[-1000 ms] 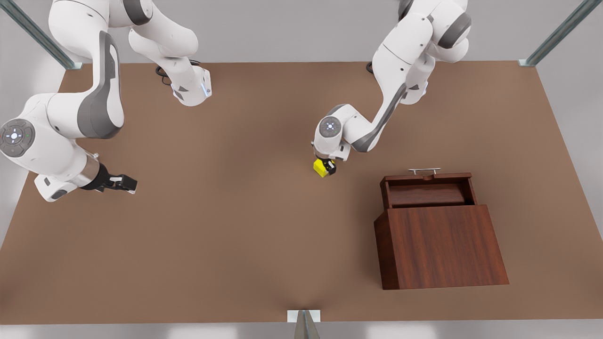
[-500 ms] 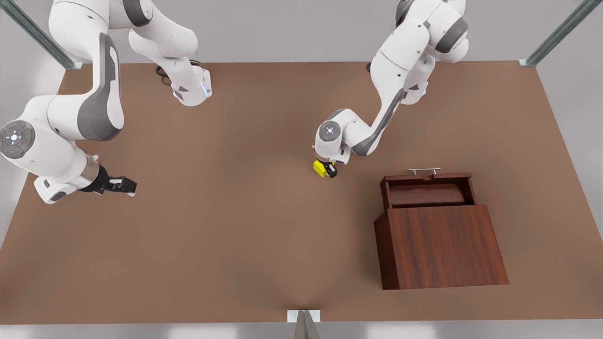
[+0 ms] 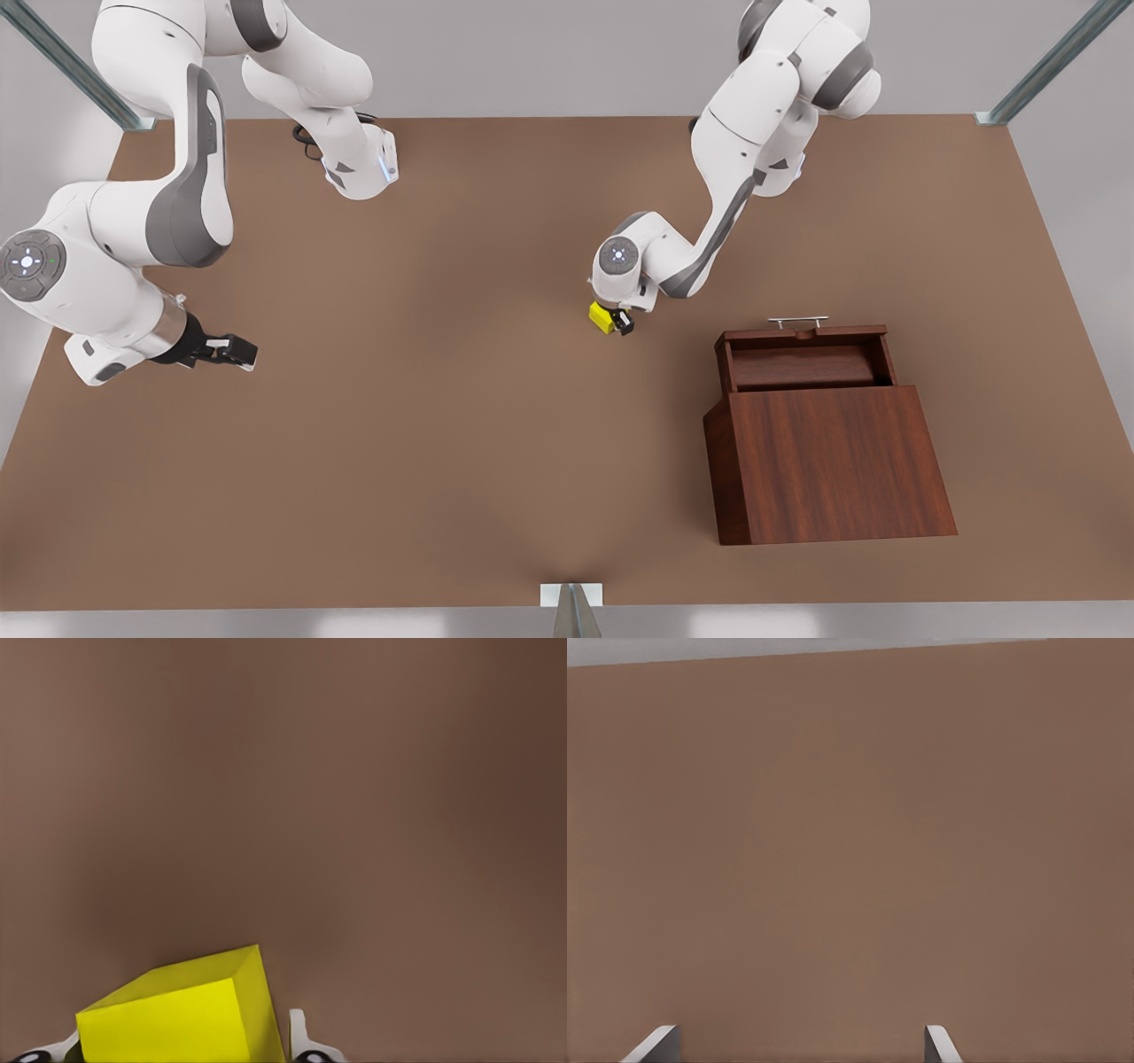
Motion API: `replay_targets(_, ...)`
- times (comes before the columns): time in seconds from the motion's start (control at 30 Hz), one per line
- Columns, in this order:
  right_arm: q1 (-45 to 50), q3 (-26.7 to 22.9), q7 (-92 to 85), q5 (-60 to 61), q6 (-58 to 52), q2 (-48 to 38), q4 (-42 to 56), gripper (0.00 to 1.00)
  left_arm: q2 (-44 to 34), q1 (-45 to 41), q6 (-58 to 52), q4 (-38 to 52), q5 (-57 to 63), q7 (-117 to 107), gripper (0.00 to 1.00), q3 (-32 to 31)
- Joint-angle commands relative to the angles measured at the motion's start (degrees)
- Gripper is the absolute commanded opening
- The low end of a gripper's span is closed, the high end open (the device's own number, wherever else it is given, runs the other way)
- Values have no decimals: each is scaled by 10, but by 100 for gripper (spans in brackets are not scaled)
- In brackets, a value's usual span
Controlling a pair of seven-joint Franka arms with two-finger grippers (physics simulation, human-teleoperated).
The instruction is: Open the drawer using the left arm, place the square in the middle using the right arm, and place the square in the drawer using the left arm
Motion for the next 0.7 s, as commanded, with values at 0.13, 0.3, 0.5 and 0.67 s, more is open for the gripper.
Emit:
replay_targets(0.13, 0, 0, 1, 0, 0, 0, 1, 100, 2, -6, 1, 0, -1, -43, 76, 8)
replay_targets(0.3, 0, 0, 8, 1, 3, -1, 13, 100, 1, -7, 0, 0, 0, -42, 76, 9)
replay_targets(0.5, 0, 0, 5, 0, -1, -1, 14, 100, 1, -7, 1, 2, 4, -42, 71, 16)
replay_targets(0.67, 0, 0, 4, 0, -1, -1, 14, 100, 1, -6, 1, 2, 4, -42, 67, 17)
